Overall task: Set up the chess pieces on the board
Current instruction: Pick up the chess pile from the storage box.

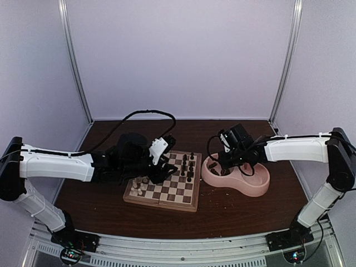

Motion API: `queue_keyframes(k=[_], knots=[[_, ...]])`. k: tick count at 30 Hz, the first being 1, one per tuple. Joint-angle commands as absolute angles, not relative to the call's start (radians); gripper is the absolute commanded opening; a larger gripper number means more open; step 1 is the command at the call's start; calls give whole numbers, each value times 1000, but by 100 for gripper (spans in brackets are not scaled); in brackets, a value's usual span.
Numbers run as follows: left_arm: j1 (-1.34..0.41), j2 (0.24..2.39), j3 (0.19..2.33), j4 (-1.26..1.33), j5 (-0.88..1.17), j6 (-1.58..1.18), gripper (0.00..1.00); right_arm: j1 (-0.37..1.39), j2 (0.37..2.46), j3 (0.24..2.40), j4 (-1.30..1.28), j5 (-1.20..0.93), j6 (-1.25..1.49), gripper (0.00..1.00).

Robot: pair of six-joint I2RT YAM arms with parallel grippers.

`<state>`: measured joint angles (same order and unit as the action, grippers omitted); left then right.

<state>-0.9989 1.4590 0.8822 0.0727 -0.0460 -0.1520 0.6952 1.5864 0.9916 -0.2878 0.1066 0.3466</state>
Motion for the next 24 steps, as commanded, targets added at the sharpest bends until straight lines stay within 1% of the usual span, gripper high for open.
queue_keyframes(k=[1, 5, 7, 10, 13, 17, 19, 24], knots=[[-1009, 1460, 917, 86, -64, -133, 53, 694, 1621, 1042, -367, 176, 344, 40], [-1011, 1460, 919, 84, -69, -132, 53, 693, 1714, 1121, -457, 154, 340, 46], [-1012, 1459, 919, 84, -73, -132, 53, 692, 1766, 1151, -481, 137, 338, 48], [-1014, 1456, 922, 78, -76, -131, 53, 692, 1831, 1190, -513, 112, 340, 48], [-1016, 1451, 920, 77, -80, -132, 53, 681, 1891, 1216, -537, 104, 350, 44], [-1018, 1450, 923, 72, -87, -132, 53, 660, 1946, 1230, -530, 11, 366, 43], [-1020, 1447, 922, 72, -89, -132, 53, 658, 1953, 1228, -513, -20, 367, 39], [-1021, 1449, 924, 70, -93, -130, 53, 654, 1901, 1182, -439, -112, 375, 23]])
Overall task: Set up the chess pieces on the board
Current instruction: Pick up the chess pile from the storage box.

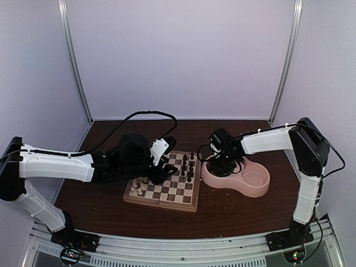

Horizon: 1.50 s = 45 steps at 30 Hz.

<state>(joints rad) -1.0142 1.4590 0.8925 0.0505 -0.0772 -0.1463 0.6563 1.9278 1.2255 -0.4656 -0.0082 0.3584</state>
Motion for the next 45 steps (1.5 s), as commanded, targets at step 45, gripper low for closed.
queue_keyframes(k=[45], knots=[[-1012, 1470, 881, 251, 192, -323, 63, 718, 1300, 696, 314, -549, 362, 10]])
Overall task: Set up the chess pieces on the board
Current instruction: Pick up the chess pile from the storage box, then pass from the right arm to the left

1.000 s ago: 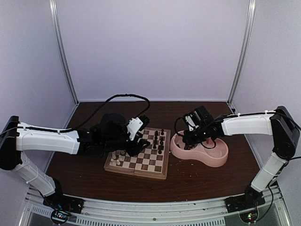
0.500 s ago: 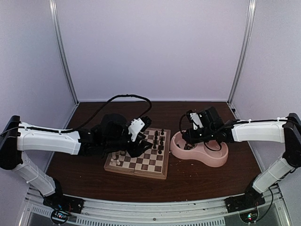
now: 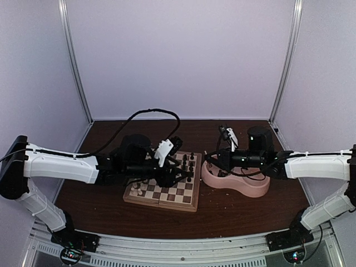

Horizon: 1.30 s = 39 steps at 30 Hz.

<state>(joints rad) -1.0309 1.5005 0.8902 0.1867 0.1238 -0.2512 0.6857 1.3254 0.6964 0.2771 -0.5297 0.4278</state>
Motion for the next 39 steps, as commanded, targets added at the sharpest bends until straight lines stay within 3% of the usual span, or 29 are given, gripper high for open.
queue_keyframes(k=[1, 6, 18, 22, 33, 39], knots=[[-995, 1466, 875, 266, 225, -355, 64, 727, 1298, 696, 305, -538, 342, 10], [-894, 1477, 844, 367, 424, -506, 67, 797, 1302, 726, 232, -466, 241, 10], [-884, 1565, 914, 363, 587, -597, 66, 910, 1362, 791, 124, -309, 113, 11], [-883, 1619, 944, 356, 621, -623, 58, 923, 1382, 806, 108, -286, 102, 10], [-884, 1671, 974, 357, 656, -659, 52, 951, 1407, 826, 89, -282, 78, 11], [-884, 1672, 975, 343, 642, -661, 44, 964, 1419, 836, 79, -268, 68, 11]])
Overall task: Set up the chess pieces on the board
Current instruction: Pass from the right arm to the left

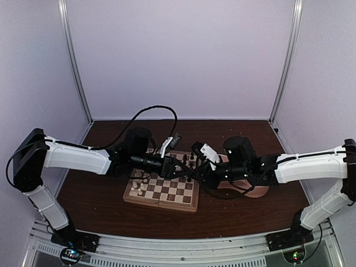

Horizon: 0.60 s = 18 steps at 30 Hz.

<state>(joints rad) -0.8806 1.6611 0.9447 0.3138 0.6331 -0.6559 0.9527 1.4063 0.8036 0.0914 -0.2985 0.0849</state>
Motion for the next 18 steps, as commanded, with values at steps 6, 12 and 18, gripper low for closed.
queue_keyframes(k=[6, 12, 18], knots=[[-883, 1673, 982, 322, 633, -661, 37, 981, 1427, 846, 69, -248, 58, 11], [-884, 1687, 998, 284, 625, -661, 34, 1000, 1427, 851, 59, -211, 42, 13], [-884, 1698, 1015, 238, 611, -651, 33, 1011, 1430, 860, 38, -138, 37, 13]])
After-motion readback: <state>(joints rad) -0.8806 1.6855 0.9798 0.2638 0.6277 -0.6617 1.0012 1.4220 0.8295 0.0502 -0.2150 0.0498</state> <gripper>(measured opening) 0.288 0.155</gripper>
